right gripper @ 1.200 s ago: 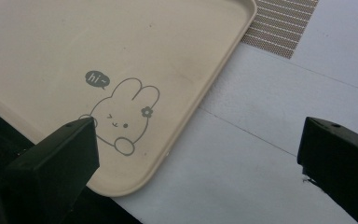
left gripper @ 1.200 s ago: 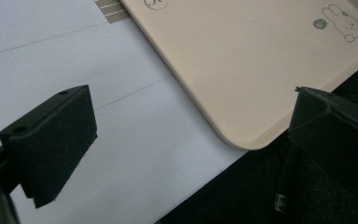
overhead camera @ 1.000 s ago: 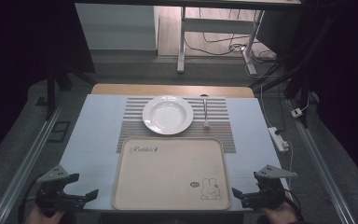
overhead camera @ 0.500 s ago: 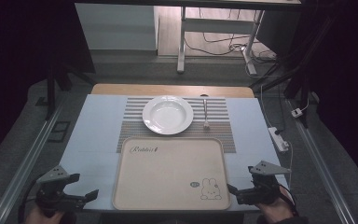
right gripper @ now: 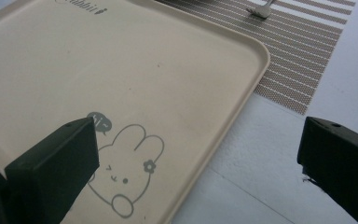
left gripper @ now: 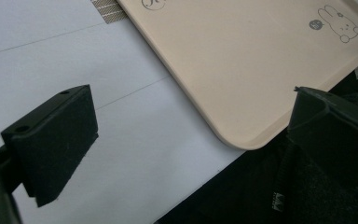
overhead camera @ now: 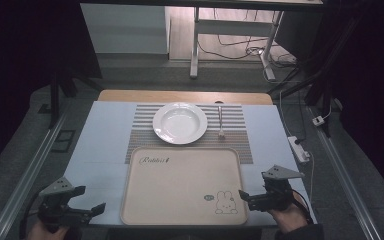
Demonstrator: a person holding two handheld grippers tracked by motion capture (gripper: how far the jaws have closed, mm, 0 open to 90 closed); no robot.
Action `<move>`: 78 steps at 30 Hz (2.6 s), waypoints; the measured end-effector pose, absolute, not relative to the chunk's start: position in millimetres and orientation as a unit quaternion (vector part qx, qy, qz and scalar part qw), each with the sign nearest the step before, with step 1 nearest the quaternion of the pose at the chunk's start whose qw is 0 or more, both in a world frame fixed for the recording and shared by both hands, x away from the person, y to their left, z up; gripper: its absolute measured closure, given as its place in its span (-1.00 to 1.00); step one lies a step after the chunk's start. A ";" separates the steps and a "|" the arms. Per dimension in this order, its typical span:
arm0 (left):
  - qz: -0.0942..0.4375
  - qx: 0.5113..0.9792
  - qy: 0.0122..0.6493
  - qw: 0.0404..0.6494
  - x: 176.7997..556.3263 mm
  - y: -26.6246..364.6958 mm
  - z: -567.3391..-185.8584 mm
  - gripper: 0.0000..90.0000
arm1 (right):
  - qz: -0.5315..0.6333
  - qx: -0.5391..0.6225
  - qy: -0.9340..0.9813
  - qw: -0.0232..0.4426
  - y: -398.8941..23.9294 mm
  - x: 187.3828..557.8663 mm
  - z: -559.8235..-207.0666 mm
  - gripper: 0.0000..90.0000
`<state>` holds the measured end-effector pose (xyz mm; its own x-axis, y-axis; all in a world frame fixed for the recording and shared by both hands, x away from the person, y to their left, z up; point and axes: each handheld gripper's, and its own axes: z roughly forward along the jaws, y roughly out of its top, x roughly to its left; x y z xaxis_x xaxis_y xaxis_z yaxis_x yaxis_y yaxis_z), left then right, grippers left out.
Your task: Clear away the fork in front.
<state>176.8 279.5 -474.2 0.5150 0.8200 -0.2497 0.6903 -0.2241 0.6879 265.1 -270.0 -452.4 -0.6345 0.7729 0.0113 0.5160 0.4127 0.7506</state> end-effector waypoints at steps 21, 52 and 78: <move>0.083 0.782 0.481 0.387 177.3 278.2 -474.1 -0.98 | 0.347 0.383 0.838 0.175 -242.7 327.2 -468.1 -1.00; 0.085 0.787 0.476 0.384 177.1 276.9 -474.2 -0.98 | 0.299 0.397 0.846 0.193 -193.8 431.4 -484.3 -0.99; 0.084 0.789 0.474 0.382 177.4 276.0 -474.3 -0.98 | 0.217 0.368 0.865 0.262 -176.9 474.7 -506.8 -0.68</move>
<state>177.4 276.0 -474.3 0.5370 0.8118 -0.2295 0.6830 -0.2587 0.6831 474.7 -176.9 -506.8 -0.5922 0.7507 -0.2929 0.5237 0.6348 0.5682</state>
